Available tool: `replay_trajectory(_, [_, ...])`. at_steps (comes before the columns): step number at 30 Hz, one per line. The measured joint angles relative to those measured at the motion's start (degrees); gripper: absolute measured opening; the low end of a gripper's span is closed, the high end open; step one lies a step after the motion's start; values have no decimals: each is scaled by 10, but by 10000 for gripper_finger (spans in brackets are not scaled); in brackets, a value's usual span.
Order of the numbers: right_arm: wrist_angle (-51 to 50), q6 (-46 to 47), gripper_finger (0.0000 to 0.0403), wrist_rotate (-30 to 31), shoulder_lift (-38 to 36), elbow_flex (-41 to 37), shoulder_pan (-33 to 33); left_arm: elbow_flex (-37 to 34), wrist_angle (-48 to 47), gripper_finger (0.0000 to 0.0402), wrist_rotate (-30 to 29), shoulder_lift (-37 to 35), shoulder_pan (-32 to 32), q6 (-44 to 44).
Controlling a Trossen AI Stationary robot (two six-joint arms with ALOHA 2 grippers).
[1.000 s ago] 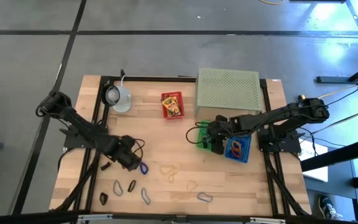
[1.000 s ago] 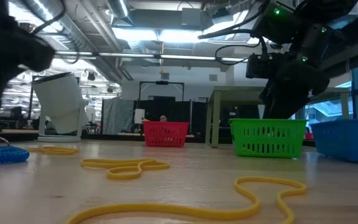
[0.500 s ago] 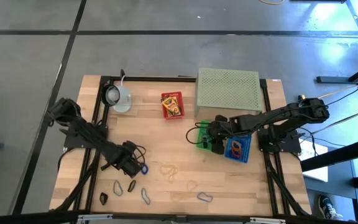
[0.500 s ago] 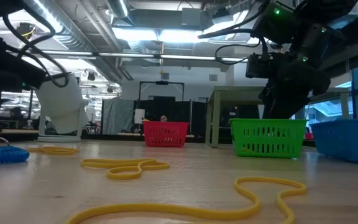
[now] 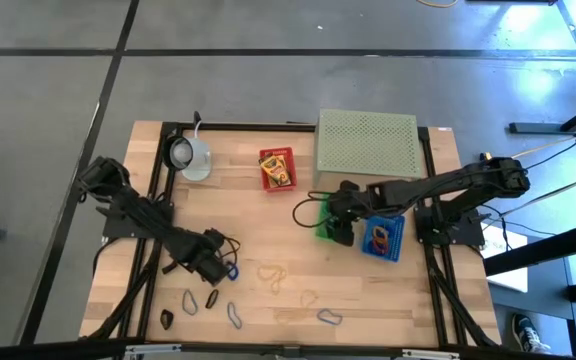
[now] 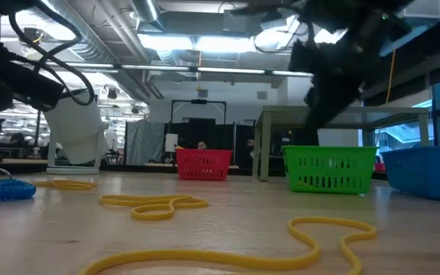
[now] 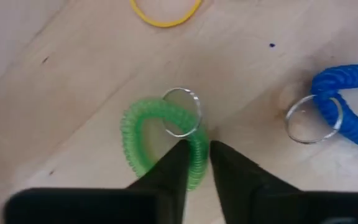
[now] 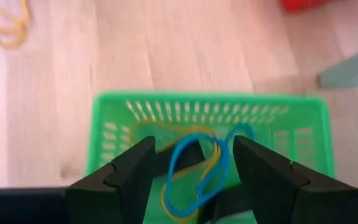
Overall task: Pick & Place Office Desk Supplies
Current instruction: Put the green spring keychain into the blue bin
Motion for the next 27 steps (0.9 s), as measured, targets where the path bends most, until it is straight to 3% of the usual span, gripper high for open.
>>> replay_trajectory(4, [0,2,219,0,0,19,0,-1,14,13,-87,-20,5,2])
replay_trajectory(7, [4,2,219,0,0,20,0,-1,46,9,-154,-37,10,38])
replay_trajectory(11, [15,4,219,0,0,20,0,-1,143,12,-247,-59,22,137])
replay_trajectory(15, [69,-2,219,-5,0,20,0,0,321,10,-337,-65,37,304])
replay_trajectory(18, [128,-26,219,-9,0,20,0,1,482,10,-351,-60,49,477])
replay_trajectory(22, [181,-40,219,-59,0,20,1,1,669,9,-352,-39,55,682])
replay_trajectory(27, [230,-94,219,-149,0,20,16,1,788,9,-290,-7,58,842])
